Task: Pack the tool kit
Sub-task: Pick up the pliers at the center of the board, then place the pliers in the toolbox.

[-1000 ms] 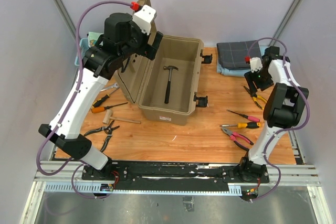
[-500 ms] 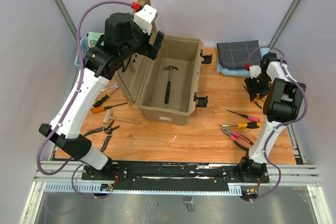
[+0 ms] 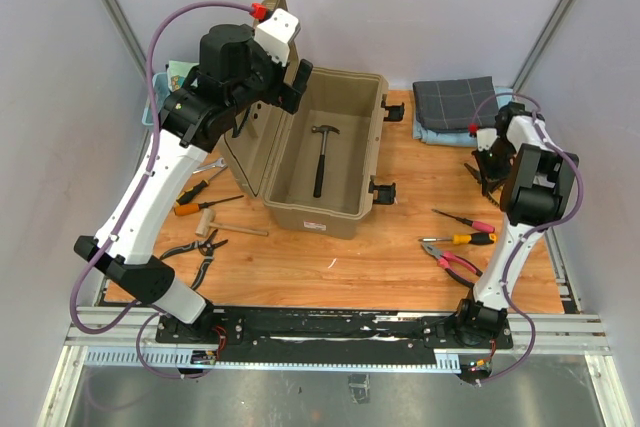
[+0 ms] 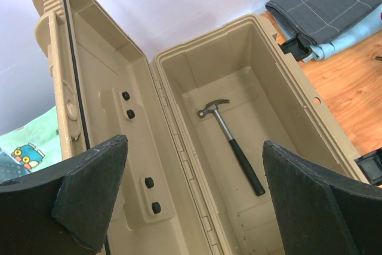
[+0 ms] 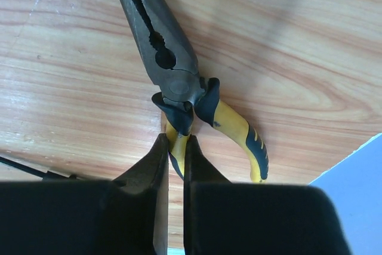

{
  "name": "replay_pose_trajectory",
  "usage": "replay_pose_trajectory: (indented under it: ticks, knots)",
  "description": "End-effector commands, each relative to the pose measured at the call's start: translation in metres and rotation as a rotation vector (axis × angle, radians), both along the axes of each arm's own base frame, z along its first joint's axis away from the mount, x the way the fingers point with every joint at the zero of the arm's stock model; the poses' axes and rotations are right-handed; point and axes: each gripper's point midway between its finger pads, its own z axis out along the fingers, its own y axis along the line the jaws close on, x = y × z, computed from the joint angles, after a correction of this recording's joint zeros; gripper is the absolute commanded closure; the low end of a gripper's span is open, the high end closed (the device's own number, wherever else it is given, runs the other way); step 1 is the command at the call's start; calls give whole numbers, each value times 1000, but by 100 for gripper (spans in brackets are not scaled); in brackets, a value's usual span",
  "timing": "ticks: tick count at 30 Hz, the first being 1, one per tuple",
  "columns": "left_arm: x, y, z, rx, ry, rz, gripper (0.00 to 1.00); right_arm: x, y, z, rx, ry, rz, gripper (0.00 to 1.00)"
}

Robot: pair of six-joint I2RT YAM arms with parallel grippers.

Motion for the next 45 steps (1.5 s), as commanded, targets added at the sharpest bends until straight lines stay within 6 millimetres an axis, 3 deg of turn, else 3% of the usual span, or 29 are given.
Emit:
replay_pose_trajectory:
  ticks: [1,3,7,9,13,17,25,30,33,39,45]
  knots:
    - [-1,-6,6,-23,-21,-11,1,4,-5,35,-15,-62,-53,99]
    - [-1,-4,7,-23,-21,-6,1,16,0,67,10,-179,-64,99]
    - [-2,-5,8,-32,-22,-6,1,30,21,163,72,-474,-73,99]
    - [-3,-5,10,-38,-24,-8,1,33,37,209,133,-624,-73,99]
    - [-2,-7,11,-49,-20,-12,1,32,78,281,297,-874,-99,99]
    - [0,-9,11,-55,-16,-10,1,28,140,320,470,-989,-61,99]
    - [1,-8,18,-58,-33,11,1,28,280,365,749,-1106,-37,99]
    - [-2,-7,20,-45,-35,18,1,28,357,380,835,-1110,13,99]
    - [-4,-6,20,-40,-37,25,1,31,394,377,860,-1079,43,99]
    - [-12,-1,30,-59,-53,35,1,58,437,331,849,-976,-4,99]
    - [-21,2,42,-80,-71,27,1,88,451,271,788,-891,-81,99]
